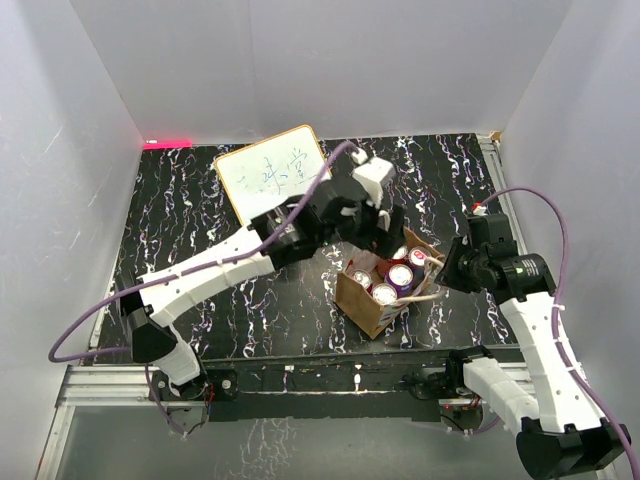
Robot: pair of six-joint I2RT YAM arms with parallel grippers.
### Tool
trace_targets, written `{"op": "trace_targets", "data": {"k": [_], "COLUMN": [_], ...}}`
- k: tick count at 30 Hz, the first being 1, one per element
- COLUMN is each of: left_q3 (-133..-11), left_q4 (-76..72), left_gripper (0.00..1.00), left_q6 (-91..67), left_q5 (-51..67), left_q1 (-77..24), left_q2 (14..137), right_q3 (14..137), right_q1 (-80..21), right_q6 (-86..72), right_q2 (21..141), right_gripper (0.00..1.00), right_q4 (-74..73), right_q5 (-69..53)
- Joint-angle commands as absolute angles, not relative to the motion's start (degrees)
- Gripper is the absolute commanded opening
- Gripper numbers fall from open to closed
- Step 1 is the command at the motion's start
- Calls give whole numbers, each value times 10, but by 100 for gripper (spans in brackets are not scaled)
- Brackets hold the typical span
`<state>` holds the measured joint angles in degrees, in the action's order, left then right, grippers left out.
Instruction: Take the beverage out of the canvas bag
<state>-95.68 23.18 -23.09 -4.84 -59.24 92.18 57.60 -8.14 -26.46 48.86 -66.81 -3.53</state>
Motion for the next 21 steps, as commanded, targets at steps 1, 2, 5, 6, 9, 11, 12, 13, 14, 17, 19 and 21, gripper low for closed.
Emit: {"op": "trace_targets", "data": {"k": [1, 2, 5, 6, 9, 11, 12, 13, 14, 17, 19, 21], "left_q3": [-979, -976, -976, -982, -995, -1002, -1006, -1015, -1031, -1039, -1041, -1054], "left_q4": [233, 226, 206, 205, 208, 209, 209, 215, 222, 216, 206, 204], "left_gripper": [97, 97, 97, 97, 96, 87, 78, 71, 66, 61, 61, 60], "left_q6": [-168, -156, -108, -99, -78, -67, -63, -58, -53, -35, -22, -21], "left_q5": [-95, -95, -99, -91, -61, -67, -76, -89, -98, -138, -147, -150], "left_q1": [-656, -667, -704, -709, -712, -712, -712, -712, -712, -711, -710, -707], "left_q2": [919, 920, 935, 945, 983, 1007, 1019, 1033, 1048, 1077, 1091, 1108], "right_q3": [570, 569, 572, 573, 578, 584, 584, 585, 584, 585, 584, 581], "right_q1": [-83, -83, -82, -83, -82, -83, -83, -83, -83, -83, -83, -82], "right_q6": [-290, -295, -316, -326, -356, -369, -373, -373, -372, -367, -366, -365], "right_q2": [460, 457, 451, 447, 433, 427, 423, 418, 413, 410, 409, 406], "right_gripper": [11, 11, 11, 11, 10, 10, 10, 10, 10, 10, 10, 10], "right_q4": [-680, -683, -699, -708, -730, -747, -752, -753, -752, -748, -748, -746], "right_q5": [-9, -6, 7, 15, 47, 72, 81, 84, 84, 79, 75, 71]}}
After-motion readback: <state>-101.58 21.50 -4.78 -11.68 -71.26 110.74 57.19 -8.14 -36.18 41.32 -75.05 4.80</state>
